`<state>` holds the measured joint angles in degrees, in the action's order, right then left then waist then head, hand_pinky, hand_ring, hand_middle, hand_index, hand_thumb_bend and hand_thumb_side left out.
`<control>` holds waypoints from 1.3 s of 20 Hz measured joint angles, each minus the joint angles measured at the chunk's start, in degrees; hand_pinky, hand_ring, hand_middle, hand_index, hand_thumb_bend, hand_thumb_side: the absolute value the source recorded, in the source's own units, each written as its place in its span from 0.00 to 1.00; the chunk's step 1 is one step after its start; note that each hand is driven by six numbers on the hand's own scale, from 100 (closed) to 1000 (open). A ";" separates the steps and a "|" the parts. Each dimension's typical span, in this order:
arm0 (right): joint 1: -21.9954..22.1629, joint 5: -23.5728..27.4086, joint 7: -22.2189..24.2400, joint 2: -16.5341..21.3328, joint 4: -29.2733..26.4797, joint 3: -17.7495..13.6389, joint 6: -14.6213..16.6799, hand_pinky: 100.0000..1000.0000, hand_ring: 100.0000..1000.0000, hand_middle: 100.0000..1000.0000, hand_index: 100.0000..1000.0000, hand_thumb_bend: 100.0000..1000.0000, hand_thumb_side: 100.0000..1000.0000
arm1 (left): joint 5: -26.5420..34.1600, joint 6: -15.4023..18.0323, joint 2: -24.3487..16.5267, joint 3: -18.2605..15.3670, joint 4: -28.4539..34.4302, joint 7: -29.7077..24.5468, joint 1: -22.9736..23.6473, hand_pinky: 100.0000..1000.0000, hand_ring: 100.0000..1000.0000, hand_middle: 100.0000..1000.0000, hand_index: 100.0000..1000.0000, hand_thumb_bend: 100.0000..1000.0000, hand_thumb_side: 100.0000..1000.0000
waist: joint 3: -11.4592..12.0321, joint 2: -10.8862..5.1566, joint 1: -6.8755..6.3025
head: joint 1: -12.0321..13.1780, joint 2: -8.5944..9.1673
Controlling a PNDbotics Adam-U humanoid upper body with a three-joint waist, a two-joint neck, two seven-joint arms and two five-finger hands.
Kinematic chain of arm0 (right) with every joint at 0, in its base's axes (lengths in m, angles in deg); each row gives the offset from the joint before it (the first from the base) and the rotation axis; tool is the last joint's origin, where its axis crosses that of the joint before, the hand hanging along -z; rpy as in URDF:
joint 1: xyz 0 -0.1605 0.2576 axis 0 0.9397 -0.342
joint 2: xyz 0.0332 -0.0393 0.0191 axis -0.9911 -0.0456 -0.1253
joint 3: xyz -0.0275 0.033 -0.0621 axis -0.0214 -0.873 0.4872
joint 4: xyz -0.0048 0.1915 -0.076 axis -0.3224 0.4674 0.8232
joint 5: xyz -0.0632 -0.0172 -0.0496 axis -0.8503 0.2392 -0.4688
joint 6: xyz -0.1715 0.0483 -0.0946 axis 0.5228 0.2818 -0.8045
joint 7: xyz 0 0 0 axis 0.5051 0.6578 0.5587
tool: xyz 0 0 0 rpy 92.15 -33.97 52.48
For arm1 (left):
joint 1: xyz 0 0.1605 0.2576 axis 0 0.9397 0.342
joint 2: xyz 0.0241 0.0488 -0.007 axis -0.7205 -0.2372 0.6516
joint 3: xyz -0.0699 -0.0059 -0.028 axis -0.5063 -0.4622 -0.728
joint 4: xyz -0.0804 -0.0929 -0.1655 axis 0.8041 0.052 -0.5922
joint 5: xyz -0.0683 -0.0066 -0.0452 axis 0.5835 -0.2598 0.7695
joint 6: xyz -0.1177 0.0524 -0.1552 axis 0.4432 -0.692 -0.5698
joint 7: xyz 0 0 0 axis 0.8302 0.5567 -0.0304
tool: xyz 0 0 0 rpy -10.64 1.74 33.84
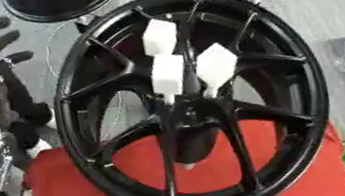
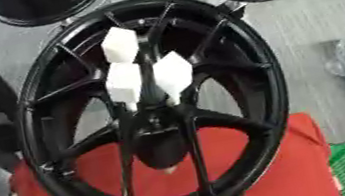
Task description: Pull the pin out of the wheel hub.
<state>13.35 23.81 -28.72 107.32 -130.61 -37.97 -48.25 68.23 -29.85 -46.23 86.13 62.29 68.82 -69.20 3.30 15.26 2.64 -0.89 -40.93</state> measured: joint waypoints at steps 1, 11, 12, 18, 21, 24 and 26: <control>0.13 -0.99 -0.97 -0.04 0.23 -0.40 0.04 0.88 0.86 0.73 0.86 0.40 0.49 | 0.00 -0.05 0.01 0.02 0.00 -0.07 -0.02 0.61 0.77 0.75 0.64 0.04 0.75 | 0.06 0.00 0.02 | -0.17 0.00; -3.14 -1.99 -4.14 -0.44 -6.16 -1.56 0.08 0.86 0.83 0.71 0.87 0.22 0.12 | 0.00 -0.04 0.47 0.35 0.00 -0.40 -0.15 0.60 0.77 0.75 0.64 0.05 0.75 | 0.59 -0.01 0.15 | -0.78 0.00; -3.67 -1.71 -4.17 -0.43 -7.33 -1.57 -0.21 0.85 0.82 0.70 0.87 0.18 0.08 | 0.00 -0.03 0.47 0.35 0.00 -0.42 -0.15 0.60 0.77 0.75 0.64 0.05 0.75 | 0.63 -0.01 0.20 | -0.78 0.00; -9.09 2.29 -5.49 -0.39 -15.48 -0.27 1.57 0.79 0.71 0.57 0.77 0.00 0.22 | 0.00 -0.21 0.48 0.47 0.00 -0.65 -0.18 0.60 0.77 0.75 0.64 0.05 0.75 | 0.96 -0.02 0.17 | -1.13 0.00; -12.96 5.02 -6.34 -0.40 -19.99 2.13 3.79 0.79 0.70 0.57 0.77 0.00 0.39 | 0.00 -0.25 0.59 0.71 0.00 -0.72 -0.36 0.60 0.77 0.75 0.64 0.05 0.75 | 1.33 -0.03 0.13 | -1.36 0.00; -17.06 7.89 -5.45 -1.04 -24.33 5.02 4.53 0.79 0.69 0.57 0.77 0.00 0.48 | 0.02 -0.28 1.03 0.75 0.00 -0.79 -0.47 0.60 0.77 0.75 0.64 0.05 0.75 | 1.84 -0.05 0.00 | -1.71 0.00; -20.07 9.83 -4.01 -2.51 -26.24 7.08 4.28 0.77 0.67 0.55 0.76 0.00 0.52 | 0.04 -0.33 1.17 0.89 0.00 -0.89 -0.51 0.60 0.77 0.75 0.64 0.05 0.75 | 2.26 -0.06 -0.06 | -1.85 0.00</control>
<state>-6.73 33.65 -32.73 104.81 -156.84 -30.89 -43.97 68.27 -30.18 -45.06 87.03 62.30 67.93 -69.71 5.56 15.20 2.58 -2.74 -40.93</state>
